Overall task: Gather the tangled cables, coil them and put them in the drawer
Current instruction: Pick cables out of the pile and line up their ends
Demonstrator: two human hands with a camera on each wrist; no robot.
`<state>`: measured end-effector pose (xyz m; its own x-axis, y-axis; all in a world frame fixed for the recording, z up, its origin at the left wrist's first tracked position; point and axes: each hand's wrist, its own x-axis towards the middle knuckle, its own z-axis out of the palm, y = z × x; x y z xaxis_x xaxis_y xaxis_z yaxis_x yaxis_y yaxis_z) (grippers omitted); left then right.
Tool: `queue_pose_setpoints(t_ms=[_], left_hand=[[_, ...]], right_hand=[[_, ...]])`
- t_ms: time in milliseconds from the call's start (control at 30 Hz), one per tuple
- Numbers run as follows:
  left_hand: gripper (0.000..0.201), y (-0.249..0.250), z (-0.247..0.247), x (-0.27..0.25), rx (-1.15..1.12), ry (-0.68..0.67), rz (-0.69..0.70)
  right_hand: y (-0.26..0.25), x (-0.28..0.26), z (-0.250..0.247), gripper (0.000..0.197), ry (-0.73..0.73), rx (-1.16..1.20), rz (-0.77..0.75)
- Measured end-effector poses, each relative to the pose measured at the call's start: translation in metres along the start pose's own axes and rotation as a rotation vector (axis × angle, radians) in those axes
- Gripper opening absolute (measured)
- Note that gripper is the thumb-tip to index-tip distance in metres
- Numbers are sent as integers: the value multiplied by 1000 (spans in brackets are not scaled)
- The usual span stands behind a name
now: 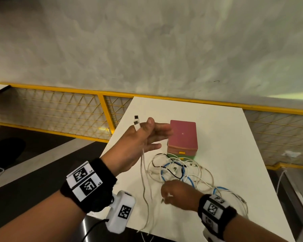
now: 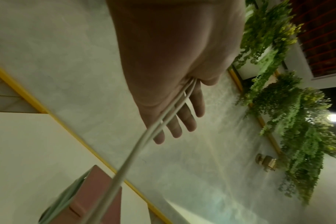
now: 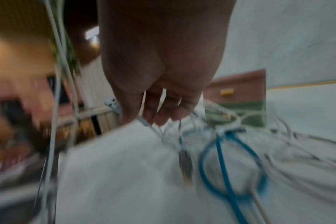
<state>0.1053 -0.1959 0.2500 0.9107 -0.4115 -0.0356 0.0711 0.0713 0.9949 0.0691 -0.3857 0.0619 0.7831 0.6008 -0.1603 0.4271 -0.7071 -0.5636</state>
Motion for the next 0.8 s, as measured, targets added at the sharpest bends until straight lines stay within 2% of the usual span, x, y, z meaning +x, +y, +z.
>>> queue_pose_setpoints(t_ms=[100,167,267,333,433,533,633,733,800], left_hand=[[55,-13,-5,11,-11,-30,-60],[56,-19,-4,18,-18,-58,-86],[53,-21,8,26,-67,-146,-94],[54,-18,20,31,-106,-217,-90],[69,-15,31,40,-120,-267,-78],[65,-12,33,45,-80,-272,-75],[43,-9,36,45,-21,-161,-49],[39,-1,33,47,-34,-46,-41],[39,5,31,48,-18,-17,-24]], right_hand=[[-32,-2,-62,12,242,528,105],[-52,-7,-105,15,427,764,157],[-83,-10,-163,10,669,902,135],[-101,-10,-188,10,753,902,70],[-114,-7,-201,9,799,911,66],[-113,-7,-198,11,787,890,130],[-108,-10,-193,17,806,866,157],[-100,-15,-178,13,893,1040,215],[-94,-15,-159,19,840,1071,264]])
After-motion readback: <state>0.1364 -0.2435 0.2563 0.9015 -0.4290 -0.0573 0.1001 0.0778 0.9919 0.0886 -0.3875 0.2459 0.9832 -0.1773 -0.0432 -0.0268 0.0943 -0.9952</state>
